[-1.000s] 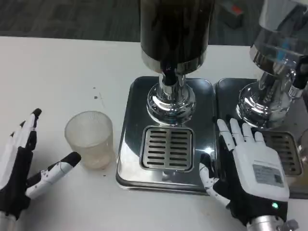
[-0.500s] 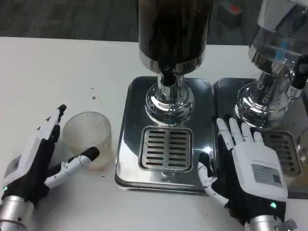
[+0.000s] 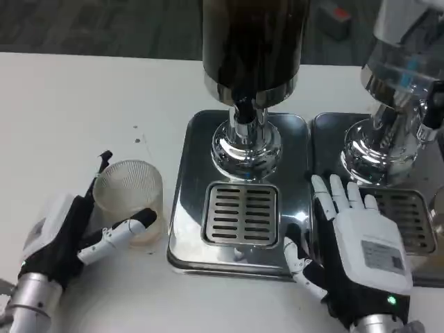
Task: Grasp the cup under the faucet to collect the drink, then remove the cup.
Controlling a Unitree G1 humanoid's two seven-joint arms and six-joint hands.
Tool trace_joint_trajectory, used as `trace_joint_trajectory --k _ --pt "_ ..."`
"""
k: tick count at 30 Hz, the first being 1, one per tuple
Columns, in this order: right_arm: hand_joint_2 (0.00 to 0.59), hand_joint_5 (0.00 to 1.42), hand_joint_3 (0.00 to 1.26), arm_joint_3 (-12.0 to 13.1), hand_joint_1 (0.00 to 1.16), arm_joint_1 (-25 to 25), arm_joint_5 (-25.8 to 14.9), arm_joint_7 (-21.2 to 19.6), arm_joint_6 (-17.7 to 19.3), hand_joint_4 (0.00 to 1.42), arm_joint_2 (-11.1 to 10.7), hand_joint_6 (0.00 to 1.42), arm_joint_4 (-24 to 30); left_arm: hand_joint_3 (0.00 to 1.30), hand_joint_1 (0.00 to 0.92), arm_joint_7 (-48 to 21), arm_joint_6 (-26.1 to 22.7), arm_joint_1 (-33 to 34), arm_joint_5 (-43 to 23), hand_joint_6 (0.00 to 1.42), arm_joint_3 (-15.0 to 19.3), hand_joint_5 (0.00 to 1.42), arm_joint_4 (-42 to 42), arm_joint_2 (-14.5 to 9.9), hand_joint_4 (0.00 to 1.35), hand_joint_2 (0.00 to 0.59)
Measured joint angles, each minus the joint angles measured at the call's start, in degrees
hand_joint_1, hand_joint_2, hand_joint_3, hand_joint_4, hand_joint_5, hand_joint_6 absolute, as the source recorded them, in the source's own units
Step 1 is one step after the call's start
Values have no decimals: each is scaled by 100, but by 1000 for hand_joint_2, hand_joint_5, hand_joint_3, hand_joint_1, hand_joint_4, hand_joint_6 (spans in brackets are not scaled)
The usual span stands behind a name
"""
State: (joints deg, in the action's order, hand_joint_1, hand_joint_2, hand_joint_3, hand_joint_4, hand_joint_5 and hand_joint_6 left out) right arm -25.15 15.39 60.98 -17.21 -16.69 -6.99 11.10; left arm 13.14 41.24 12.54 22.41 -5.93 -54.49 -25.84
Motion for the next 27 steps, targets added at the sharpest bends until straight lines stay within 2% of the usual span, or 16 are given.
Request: trace_joint_trajectory --k 8,11,15,18,22,27 --pt "530 3 92 -13 361 4 0 -41 -45 0 23 9 0 0 239 -97 186 170 -185 231 -2 197 -236 88 0 42" --pt "530 4 94 -13 361 11 0 -67 -55 0 24 13 0 4 268 -113 190 223 -181 338 -42 280 -272 84 34 51" --pt "530 8 97 -23 361 11 0 -69 -57 0 23 27 0 140 319 -56 188 255 -158 523 -99 445 -273 77 177 70" --pt "530 14 104 -35 361 11 0 -70 -57 0 23 40 0 303 346 49 181 264 -153 666 -119 588 -265 72 353 88" --pt "530 15 105 -38 361 8 -2 -70 -57 0 24 51 0 446 357 306 174 252 -105 765 -150 713 -251 70 514 100" --pt "530 15 105 -38 362 5 -6 -69 -57 0 26 56 -1 550 359 532 186 218 -35 805 -153 779 -219 65 611 99"
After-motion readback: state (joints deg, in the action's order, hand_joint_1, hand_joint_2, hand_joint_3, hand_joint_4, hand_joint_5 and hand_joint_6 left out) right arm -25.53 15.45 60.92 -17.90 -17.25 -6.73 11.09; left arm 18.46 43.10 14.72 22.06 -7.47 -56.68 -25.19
